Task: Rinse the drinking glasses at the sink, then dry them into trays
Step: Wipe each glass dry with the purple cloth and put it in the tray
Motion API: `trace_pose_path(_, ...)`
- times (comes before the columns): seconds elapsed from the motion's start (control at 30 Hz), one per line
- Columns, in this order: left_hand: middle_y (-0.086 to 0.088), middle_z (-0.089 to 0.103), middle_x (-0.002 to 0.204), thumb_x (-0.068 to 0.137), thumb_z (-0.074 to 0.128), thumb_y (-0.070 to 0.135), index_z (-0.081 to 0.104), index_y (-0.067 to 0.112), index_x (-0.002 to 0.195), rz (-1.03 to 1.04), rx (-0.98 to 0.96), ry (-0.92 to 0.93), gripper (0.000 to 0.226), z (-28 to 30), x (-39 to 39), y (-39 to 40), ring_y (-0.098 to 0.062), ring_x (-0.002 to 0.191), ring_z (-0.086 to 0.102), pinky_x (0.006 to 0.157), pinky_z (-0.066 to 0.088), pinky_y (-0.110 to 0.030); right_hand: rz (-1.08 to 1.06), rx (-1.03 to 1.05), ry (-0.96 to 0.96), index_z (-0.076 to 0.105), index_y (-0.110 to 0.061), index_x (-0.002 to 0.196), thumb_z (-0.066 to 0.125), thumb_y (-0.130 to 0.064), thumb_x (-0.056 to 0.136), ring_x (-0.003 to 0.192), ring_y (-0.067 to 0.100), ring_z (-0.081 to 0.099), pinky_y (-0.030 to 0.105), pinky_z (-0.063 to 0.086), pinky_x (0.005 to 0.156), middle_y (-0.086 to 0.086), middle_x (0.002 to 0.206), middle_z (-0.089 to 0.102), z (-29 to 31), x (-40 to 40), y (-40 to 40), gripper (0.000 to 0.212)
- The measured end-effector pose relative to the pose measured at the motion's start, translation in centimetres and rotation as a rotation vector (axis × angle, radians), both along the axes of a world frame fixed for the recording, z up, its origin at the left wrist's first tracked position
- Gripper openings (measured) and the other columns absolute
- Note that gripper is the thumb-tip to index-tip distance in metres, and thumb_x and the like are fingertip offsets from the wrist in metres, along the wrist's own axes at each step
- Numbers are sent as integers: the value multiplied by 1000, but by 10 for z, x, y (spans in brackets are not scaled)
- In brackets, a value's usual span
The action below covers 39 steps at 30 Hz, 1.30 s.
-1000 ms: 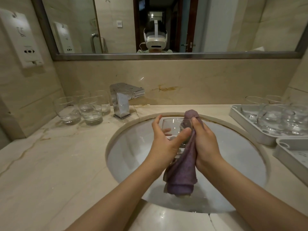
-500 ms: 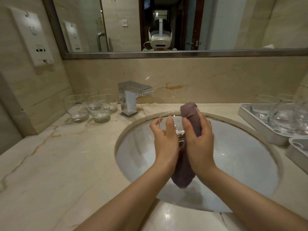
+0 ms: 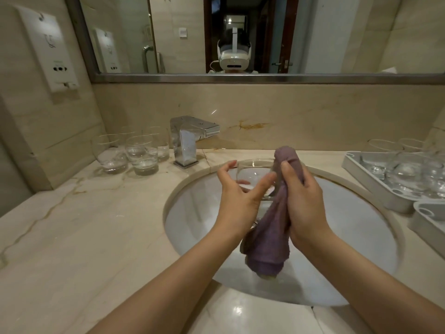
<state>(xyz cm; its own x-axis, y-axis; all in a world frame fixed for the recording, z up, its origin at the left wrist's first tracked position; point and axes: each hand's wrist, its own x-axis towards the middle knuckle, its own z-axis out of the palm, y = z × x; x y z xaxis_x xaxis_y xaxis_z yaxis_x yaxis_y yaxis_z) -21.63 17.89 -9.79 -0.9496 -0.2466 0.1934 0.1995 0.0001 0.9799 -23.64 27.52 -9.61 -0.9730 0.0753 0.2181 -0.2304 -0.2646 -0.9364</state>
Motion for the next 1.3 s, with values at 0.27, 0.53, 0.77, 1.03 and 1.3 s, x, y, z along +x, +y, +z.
trace_pose_path(0.27,10,56,90,99,40,44,33,17,139,94,109,-23,48,-9,-2,3,9,67,61,73,51,-23,-269,393,459,45,-36,134,56,-42,87,115,10,52,25,44,100,-5,120,45,-29,7,-25,48)
trace_pose_path(0.53,-3,59,100,97,44,42,29,24,141,-73,-4,-41,49,-8,2,12,-8,80,64,72,53,-25,79,-239,-246,63,-9,117,53,-29,97,105,40,64,53,52,92,24,116,65,-6,-13,3,30)
trace_pose_path(0.77,-5,38,125,52,77,61,13,37,141,-22,-214,-8,113,-2,3,8,-19,113,52,98,45,-30,75,-266,-269,63,-10,119,50,-29,98,95,24,70,39,56,86,13,108,71,-4,-11,3,31)
trace_pose_path(1.03,4,57,89,99,42,43,24,24,134,158,140,-8,44,-3,-6,-4,-2,74,61,72,51,-24,-132,384,364,50,-24,137,63,-23,92,105,-12,50,4,38,92,-5,117,48,-15,16,-26,47)
trace_pose_path(1.3,3,53,97,98,41,43,25,31,124,-49,98,-18,33,0,2,13,-1,73,55,70,46,-20,-180,26,191,66,-28,107,61,-24,91,91,7,62,25,48,86,-2,102,65,-2,0,-5,17)
